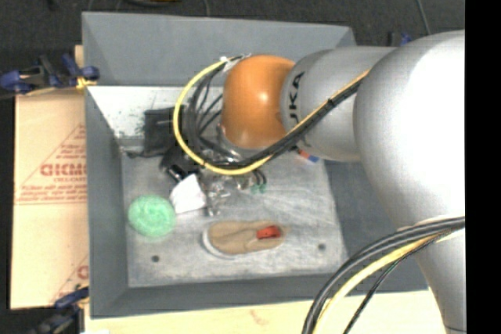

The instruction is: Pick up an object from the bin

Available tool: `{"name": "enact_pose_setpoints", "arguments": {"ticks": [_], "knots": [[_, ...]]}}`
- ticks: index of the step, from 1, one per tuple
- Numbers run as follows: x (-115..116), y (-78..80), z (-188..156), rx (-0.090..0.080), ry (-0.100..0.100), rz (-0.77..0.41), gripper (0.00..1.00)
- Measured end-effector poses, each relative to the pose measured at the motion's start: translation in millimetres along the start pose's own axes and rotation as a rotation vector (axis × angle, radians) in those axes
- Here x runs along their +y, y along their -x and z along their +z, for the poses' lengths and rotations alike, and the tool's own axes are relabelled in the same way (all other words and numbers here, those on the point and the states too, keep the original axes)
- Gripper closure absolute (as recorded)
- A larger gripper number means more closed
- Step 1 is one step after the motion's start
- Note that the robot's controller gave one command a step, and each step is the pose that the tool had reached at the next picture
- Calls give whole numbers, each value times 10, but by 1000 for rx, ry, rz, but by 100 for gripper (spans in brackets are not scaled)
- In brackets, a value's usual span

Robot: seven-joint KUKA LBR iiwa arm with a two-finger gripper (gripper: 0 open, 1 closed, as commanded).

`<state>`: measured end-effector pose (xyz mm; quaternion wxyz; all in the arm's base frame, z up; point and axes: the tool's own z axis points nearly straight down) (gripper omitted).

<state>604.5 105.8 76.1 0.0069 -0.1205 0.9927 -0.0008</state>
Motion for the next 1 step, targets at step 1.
{"name": "enact_pose_setpoints", "arguments": {"ticks": [1], "knots": [[1,1,0,0,0,0,100]]}}
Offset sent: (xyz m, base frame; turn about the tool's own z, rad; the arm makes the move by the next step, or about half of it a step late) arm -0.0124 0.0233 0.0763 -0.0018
